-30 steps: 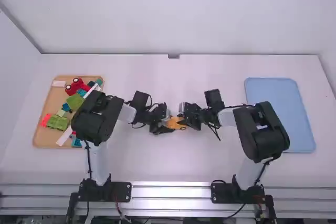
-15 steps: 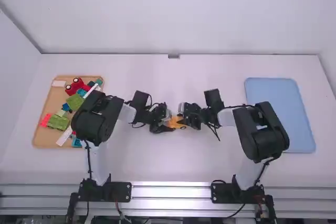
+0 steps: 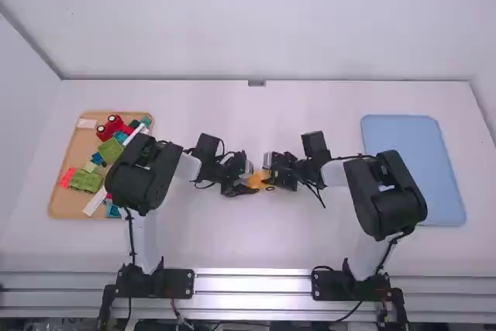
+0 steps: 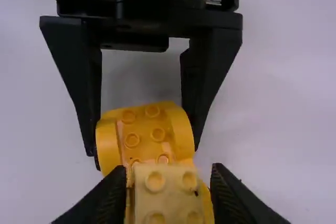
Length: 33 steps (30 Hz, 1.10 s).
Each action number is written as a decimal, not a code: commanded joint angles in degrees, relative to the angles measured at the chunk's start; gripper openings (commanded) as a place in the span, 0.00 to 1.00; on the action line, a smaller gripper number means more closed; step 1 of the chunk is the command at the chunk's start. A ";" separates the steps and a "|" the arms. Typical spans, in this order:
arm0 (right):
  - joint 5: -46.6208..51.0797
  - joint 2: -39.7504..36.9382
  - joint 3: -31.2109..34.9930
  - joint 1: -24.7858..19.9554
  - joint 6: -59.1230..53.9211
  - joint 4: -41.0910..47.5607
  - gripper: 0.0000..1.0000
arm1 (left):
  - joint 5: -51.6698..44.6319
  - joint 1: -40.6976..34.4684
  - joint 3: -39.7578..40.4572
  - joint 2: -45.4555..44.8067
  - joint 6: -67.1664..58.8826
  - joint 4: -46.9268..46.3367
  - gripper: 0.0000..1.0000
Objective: Assemble lego blocks to make yellow taxi
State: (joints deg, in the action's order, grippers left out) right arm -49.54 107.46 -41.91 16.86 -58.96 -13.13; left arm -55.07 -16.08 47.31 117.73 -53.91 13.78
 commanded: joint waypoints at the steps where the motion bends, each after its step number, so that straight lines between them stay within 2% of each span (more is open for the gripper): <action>1: -0.15 0.55 -0.24 0.00 -0.46 -0.22 0.52 | 6.73 -0.11 -1.95 2.16 1.55 -2.69 0.53; 2: -0.15 0.42 -0.22 0.00 -0.42 -0.46 0.57 | 6.73 -0.11 -1.95 2.16 1.55 -2.73 0.53; 4: -0.15 0.11 -0.22 -0.20 -0.02 -0.59 0.58 | 6.75 -0.11 -1.95 2.16 1.55 -2.84 0.53; 5: -0.13 -0.42 -0.22 -0.68 1.07 -0.59 0.63 | 7.06 -0.11 -1.95 2.16 1.57 -2.84 0.53; 13: -3.67 -1.14 -0.22 -3.93 2.14 2.10 0.72 | 9.84 -0.11 -1.92 2.16 -3.10 -6.88 0.52; 20: -7.02 -1.01 -0.22 -4.15 1.95 4.28 0.72 | 8.70 -0.11 -1.95 2.16 -5.16 -7.89 0.53; 26: -6.34 -0.94 -0.11 -2.25 1.51 6.08 0.65 | 9.51 -0.09 -1.95 2.16 -5.07 -7.80 0.52; 33: -6.19 -0.94 -0.11 -2.91 2.19 6.58 0.59 | 9.51 -0.11 -1.92 2.16 -5.09 -7.98 0.52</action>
State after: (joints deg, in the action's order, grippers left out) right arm -54.94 107.44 -41.93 14.48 -57.01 -6.79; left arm -54.59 -16.08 48.10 117.08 -60.07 8.19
